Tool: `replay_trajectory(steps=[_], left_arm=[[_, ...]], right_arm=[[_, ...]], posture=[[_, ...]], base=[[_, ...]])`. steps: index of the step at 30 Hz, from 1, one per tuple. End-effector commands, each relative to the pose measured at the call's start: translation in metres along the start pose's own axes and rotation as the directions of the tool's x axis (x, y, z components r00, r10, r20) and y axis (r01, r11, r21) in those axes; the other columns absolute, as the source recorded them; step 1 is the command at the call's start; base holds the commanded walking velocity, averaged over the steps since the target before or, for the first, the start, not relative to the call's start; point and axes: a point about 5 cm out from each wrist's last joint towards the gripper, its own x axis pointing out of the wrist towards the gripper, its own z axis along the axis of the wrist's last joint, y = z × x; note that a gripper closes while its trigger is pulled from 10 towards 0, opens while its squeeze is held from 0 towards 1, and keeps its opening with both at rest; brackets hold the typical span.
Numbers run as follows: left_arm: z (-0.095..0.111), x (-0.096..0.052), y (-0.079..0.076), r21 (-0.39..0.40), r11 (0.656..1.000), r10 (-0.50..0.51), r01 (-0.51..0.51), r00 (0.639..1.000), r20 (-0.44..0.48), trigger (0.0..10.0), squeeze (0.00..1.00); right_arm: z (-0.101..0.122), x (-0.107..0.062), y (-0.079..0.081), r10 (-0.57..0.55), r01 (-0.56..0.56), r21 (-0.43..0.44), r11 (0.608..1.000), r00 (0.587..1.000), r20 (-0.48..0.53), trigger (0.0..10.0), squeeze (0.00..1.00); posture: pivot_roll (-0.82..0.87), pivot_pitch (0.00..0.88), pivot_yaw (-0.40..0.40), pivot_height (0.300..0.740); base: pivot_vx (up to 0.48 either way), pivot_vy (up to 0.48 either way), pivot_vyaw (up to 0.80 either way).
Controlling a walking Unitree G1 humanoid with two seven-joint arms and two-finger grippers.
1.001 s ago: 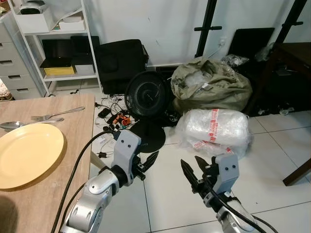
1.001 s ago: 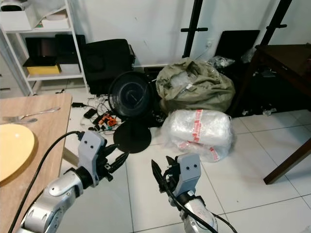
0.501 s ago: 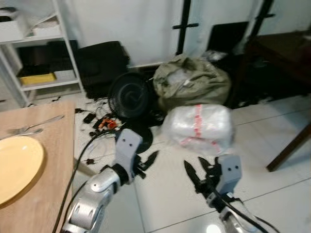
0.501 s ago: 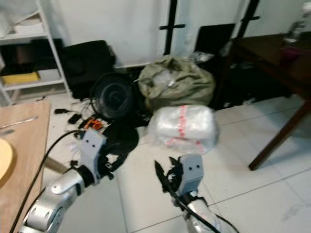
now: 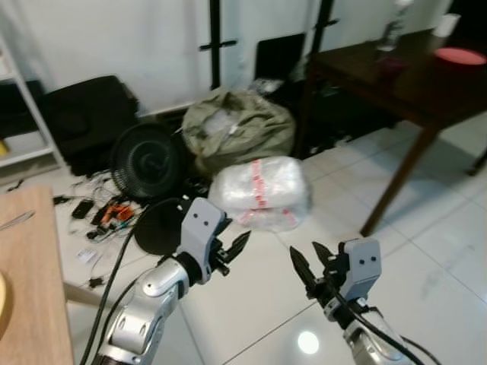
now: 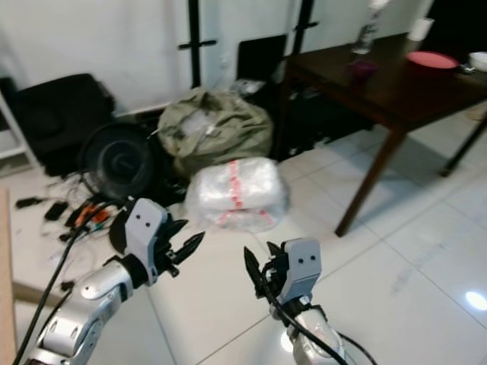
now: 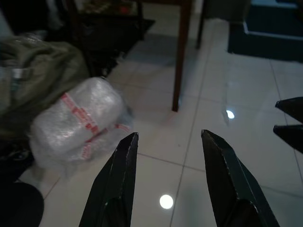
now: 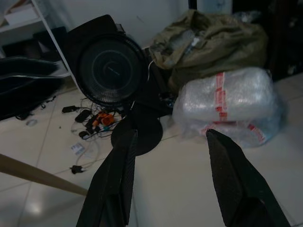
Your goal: Setting the table
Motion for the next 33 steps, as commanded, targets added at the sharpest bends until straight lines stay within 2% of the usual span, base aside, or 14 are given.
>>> replay_trajectory(steps=[1, 6, 9, 16, 33], left_arm=[[-0.0075, -0.0019, -0.0009, -0.010, 1.000, 0.000, 0.000, 1.000, -0.022, 10.0, 0.00], [-0.0070, -0.0017, -0.0006, -0.009, 1.000, 0.000, 0.000, 1.000, -0.011, 10.0, 0.00], [-0.0065, -0.0014, 0.0001, -0.005, 1.000, 0.008, -0.008, 1.000, 0.000, 10.0, 0.00], [-0.0061, -0.0006, -0.0023, 0.002, 1.000, -0.001, 0.001, 1.000, 0.011, 10.0, 0.00], [-0.0076, 0.0018, -0.0068, -0.005, 1.000, -0.015, 0.015, 1.000, 0.023, 10.0, 0.00]], right_arm=[[-0.0025, -0.0025, -0.0019, -0.007, 0.007, 0.002, 1.000, 1.000, -0.010, 10.0, 0.00], [-0.0029, -0.0025, -0.0016, -0.007, 0.007, 0.001, 1.000, 1.000, -0.010, 10.0, 0.00], [-0.0030, -0.0025, -0.0015, -0.006, 0.006, 0.000, 1.000, 1.000, -0.010, 10.0, 0.00], [-0.0027, -0.0009, 0.0007, 0.005, -0.005, -0.002, 1.000, 1.000, -0.005, 10.0, 0.00], [-0.0031, -0.0015, -0.0017, 0.012, -0.012, 0.000, 1.000, 1.000, -0.013, 10.0, 0.00]], posture=[[-0.03, 0.133, 0.105, 0.740], [-0.03, 0.130, 0.104, 0.740], [-0.03, 0.129, 0.103, 0.740], [-0.03, 0.122, 0.100, 0.740], [-0.04, 0.110, 0.092, 0.740]], base=[[0.000, 0.000, -0.72], [0.000, 0.000, -0.72], [0.405, 0.000, -0.71], [0.480, 0.000, 0.00], [0.480, 0.000, -0.73]])
